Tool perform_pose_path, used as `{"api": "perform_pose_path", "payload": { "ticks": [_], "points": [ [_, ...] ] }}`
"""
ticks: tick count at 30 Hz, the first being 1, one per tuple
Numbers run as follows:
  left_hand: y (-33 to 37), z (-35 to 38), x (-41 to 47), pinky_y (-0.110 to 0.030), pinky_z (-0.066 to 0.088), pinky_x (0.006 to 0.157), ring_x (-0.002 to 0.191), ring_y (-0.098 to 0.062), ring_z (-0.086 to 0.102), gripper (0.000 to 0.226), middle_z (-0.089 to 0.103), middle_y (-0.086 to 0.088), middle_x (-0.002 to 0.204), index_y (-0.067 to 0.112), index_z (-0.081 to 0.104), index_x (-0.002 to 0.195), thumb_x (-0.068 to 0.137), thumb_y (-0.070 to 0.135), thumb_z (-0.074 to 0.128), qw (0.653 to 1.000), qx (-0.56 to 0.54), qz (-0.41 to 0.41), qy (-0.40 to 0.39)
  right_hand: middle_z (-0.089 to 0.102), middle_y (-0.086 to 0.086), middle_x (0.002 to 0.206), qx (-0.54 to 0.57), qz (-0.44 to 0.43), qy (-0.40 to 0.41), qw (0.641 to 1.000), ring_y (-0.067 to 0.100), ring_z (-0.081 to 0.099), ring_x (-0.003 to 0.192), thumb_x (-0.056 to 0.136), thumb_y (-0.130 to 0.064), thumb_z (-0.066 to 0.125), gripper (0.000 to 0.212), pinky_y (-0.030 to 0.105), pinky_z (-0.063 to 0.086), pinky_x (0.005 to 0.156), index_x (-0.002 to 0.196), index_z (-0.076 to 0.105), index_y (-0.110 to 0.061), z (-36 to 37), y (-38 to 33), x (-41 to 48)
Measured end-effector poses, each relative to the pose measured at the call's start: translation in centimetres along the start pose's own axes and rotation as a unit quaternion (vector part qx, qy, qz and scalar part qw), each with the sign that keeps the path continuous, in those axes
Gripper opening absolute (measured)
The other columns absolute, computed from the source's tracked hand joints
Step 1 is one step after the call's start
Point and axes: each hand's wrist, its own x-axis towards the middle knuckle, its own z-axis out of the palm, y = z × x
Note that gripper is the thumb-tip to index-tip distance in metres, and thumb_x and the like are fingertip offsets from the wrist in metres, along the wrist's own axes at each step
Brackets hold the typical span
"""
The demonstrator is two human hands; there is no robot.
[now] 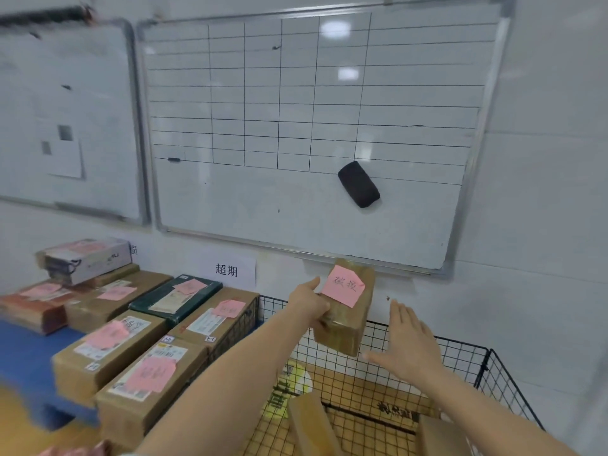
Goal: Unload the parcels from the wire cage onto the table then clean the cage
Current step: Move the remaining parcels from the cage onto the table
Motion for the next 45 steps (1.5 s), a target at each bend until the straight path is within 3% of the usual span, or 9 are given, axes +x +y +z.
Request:
{"api": "perform_pose_path", "payload": {
  "ticks": [8,14,20,30,37,41,45],
  "points": [
    [1.3,-5.1,0.1,-0.048,0.056,0.084,0.105,-0.031,0.062,0.069,0.057,-0.012,0.129,0.022,0.029,0.148,0.089,-0.005,0.053,0.997,-0.071,-0.004,0.019,0.006,0.008,0.161,0.024,-0.030,0.028,0.999,0.022,0.007,0.149,0.078,-0.070,0.057,0.113,0.037,0.014,0.120,0.153,0.000,-0.007,-1.8,-3.4,1.0],
    [0.8,-11.6,1.0,-0.049,0.057,0.080,0.101,-0.033,0.064,0.063,0.061,-0.013,0.124,0.021,0.040,0.144,0.088,-0.006,0.051,0.995,-0.089,0.017,0.032,0.005,0.008,0.162,0.046,-0.080,0.039,0.995,0.023,0.009,0.149,0.079,-0.065,0.062,0.113,0.036,0.013,0.121,0.153,-0.001,-0.009,-2.6,-10.7,2.9],
    [-1.3,-21.1,1.9,-0.042,0.053,0.092,0.110,-0.030,0.062,0.046,0.064,-0.010,0.119,0.012,0.055,0.131,0.090,-0.007,0.045,0.996,-0.065,0.050,0.036,0.018,0.005,0.159,0.125,-0.121,0.058,0.983,0.020,0.020,0.145,0.078,-0.051,0.072,0.108,0.030,0.018,0.116,0.153,0.004,-0.013,-2.3,-21.1,4.7],
    [-7.6,-41.4,5.4,-0.041,0.055,0.089,0.108,-0.027,0.061,0.044,0.063,-0.009,0.121,0.014,0.055,0.132,0.092,-0.004,0.048,0.994,-0.041,0.025,0.100,0.008,0.007,0.161,0.173,-0.147,0.024,0.974,0.022,0.012,0.148,0.079,-0.058,0.067,0.112,0.035,0.016,0.120,0.154,-0.001,-0.009,2.0,-40.8,8.1],
    [-11.6,-47.5,8.8,-0.034,0.057,0.079,0.100,-0.023,0.060,0.048,0.060,-0.009,0.125,0.015,0.047,0.139,0.093,-0.001,0.049,0.992,-0.058,-0.016,0.113,0.007,0.005,0.162,0.159,-0.160,-0.033,0.974,0.021,0.012,0.148,0.081,-0.054,0.068,0.110,0.037,0.018,0.119,0.154,-0.003,-0.012,5.3,-48.3,11.1],
    [-14.5,-51.0,11.1,-0.044,0.058,0.079,0.087,-0.026,0.066,0.052,0.063,-0.011,0.120,0.017,0.046,0.139,0.091,-0.001,0.055,0.986,-0.096,-0.044,0.130,0.008,0.008,0.161,0.155,-0.173,-0.055,0.971,0.023,0.015,0.146,0.082,-0.051,0.068,0.111,0.035,0.020,0.118,0.153,-0.005,-0.008,7.1,-52.6,12.7],
    [-17.0,-54.1,13.4,-0.046,0.057,0.078,0.087,-0.032,0.065,0.049,0.064,-0.014,0.114,0.018,0.052,0.135,0.090,-0.002,0.055,0.988,-0.059,-0.062,0.132,0.017,0.010,0.159,0.150,-0.177,-0.087,0.969,0.026,0.022,0.144,0.082,-0.047,0.070,0.110,0.036,0.024,0.116,0.153,-0.004,-0.007,9.6,-56.8,14.2]
  ]
}}
